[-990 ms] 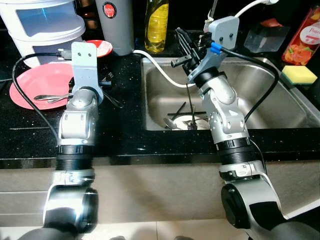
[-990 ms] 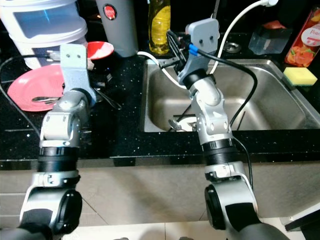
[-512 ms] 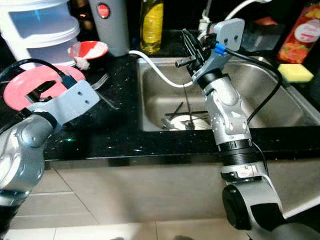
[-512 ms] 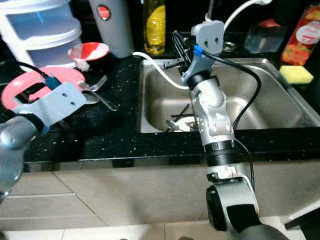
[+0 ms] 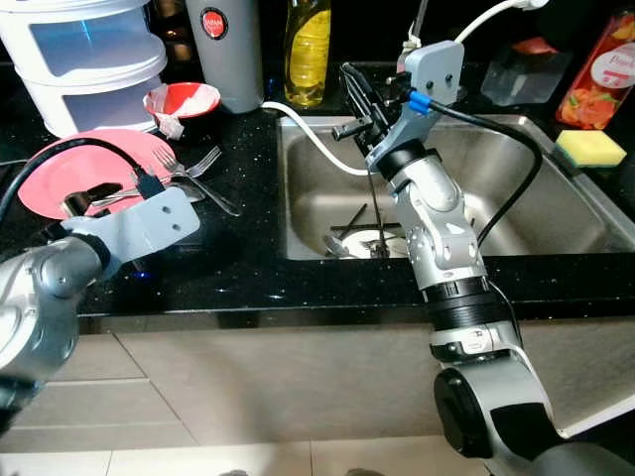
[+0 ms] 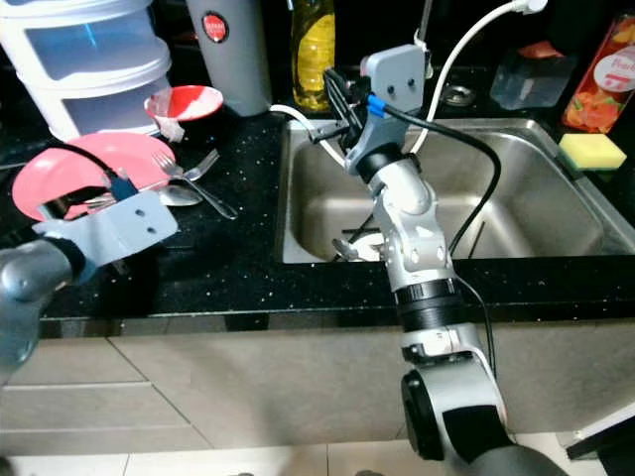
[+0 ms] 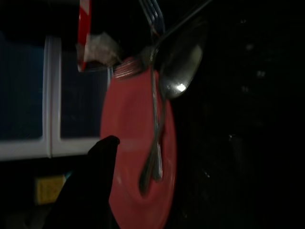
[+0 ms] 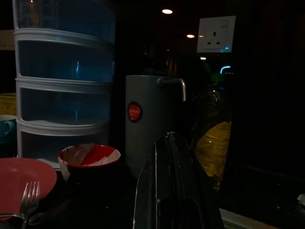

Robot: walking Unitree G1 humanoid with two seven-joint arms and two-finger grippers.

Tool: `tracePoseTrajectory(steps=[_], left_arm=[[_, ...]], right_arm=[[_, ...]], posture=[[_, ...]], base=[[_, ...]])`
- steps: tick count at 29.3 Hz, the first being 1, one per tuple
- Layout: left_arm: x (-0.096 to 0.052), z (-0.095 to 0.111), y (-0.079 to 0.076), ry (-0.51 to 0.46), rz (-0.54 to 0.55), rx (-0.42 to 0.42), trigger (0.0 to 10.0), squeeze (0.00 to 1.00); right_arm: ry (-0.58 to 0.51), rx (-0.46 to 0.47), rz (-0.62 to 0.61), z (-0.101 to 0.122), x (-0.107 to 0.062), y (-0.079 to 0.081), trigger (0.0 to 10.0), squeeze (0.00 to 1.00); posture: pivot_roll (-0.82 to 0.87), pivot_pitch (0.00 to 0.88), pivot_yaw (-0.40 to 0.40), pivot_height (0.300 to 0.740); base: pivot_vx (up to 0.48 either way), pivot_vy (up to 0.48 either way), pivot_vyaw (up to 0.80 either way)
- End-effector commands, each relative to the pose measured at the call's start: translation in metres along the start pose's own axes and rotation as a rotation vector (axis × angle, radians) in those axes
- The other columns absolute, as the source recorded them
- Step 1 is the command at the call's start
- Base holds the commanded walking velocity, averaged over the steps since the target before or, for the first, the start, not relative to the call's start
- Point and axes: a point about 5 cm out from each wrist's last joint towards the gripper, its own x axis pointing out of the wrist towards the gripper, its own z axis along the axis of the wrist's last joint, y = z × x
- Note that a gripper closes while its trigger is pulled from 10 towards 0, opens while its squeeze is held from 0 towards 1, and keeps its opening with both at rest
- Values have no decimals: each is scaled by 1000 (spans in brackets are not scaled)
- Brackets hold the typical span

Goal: Kitchen organization

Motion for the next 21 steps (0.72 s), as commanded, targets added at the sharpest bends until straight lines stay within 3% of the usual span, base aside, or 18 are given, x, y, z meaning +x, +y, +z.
tracePoseTrajectory(steps=[1,7,11,12,13,15,16,17,18,19,21], left_arm=[[11,-15,-17,44,-101,59,10000,0],[33,-12,-17,28,-109,117,10000,0],[37,-13,-17,27,-107,133,10000,0],[48,-13,-24,19,-123,135,9373,0],[48,-13,-24,19,-123,135,9373,0],[60,-16,-30,22,-134,180,5490,0],[60,-16,-30,22,-134,180,5490,0],[64,-17,-32,22,-133,192,3490,0],[64,-17,-32,22,-133,192,3490,0],[66,-18,-33,18,-126,203,0,0],[70,-17,-33,-35,-78,197,0,0]], right_arm=[[11,1,10,-2,-1,2,10000,0],[10,-13,-5,1,-3,-3,10000,0],[11,-14,-6,1,-3,-3,10000,0],[14,-14,-6,0,-4,-3,10000,0],[14,-14,-6,0,-4,-3,10000,0],[16,-13,-3,1,-4,-2,10000,0],[16,-13,-3,1,-4,-2,10000,0],[16,-12,-2,1,-4,-2,10000,0],[16,-12,-2,1,-4,-2,10000,0],[16,-12,-1,1,-4,-2,10000,0],[19,-11,1,1,-4,-1,10000,0]], posture=[[134,0,-9,740],[109,0,-1,740],[109,0,-1,740],[106,0,-3,740],[106,0,-3,740],[103,0,-4,740],[103,0,-4,740],[103,0,-4,740],[103,0,-4,740],[100,3,-7,740],[100,3,-7,740]], base=[[0,0,0],[0,0,0],[0,0,0],[0,0,0],[0,0,0],[0,0,0],[0,0,0],[0,0,0],[0,0,0],[0,0,0],[0,0,0]])
